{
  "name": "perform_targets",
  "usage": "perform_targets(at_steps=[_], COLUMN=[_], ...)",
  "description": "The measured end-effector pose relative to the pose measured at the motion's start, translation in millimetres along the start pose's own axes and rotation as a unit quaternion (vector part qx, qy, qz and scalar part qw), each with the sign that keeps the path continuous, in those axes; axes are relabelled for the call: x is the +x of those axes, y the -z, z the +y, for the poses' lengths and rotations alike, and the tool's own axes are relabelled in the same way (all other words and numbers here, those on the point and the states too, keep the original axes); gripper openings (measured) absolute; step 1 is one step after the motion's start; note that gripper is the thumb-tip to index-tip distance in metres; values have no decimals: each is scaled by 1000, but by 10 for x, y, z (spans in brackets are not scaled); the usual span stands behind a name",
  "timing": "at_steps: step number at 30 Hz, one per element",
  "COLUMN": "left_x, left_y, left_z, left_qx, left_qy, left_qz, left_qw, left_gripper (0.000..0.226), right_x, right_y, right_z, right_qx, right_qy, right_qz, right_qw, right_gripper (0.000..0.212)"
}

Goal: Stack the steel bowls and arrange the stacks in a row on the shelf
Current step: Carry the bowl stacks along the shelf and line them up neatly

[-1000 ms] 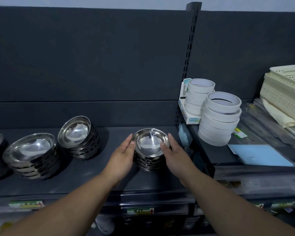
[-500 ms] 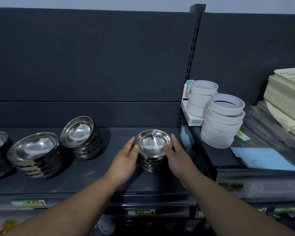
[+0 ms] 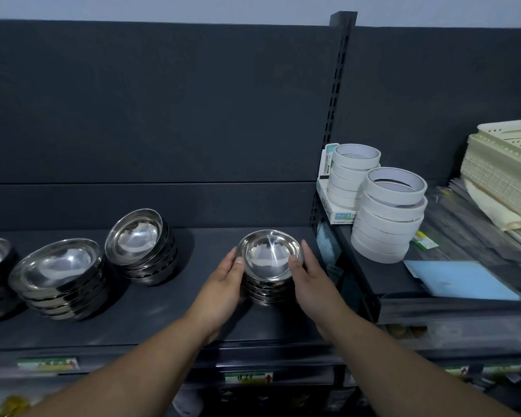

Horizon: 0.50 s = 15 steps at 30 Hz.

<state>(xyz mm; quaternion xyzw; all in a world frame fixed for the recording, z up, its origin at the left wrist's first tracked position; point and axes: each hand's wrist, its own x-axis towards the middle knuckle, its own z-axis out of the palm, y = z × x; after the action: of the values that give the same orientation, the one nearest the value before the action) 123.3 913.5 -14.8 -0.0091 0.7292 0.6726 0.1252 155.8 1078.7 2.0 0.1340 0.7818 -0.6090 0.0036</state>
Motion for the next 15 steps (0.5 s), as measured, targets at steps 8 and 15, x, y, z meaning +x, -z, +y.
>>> perform_targets(at_steps=[8,15], left_x=[38,26], left_y=[-4,-59], left_z=[25,40], left_qx=[-28,-47], left_qy=[10,20], left_qz=[-11,-23], left_qw=[999,998], left_gripper=[42,42], right_x=[-3,2], right_y=[2,24], right_z=[0,-35], right_qx=[7,-8], right_qy=[-7,-7], right_qz=[4,10], right_qw=[1000,1000], right_gripper=[59,59])
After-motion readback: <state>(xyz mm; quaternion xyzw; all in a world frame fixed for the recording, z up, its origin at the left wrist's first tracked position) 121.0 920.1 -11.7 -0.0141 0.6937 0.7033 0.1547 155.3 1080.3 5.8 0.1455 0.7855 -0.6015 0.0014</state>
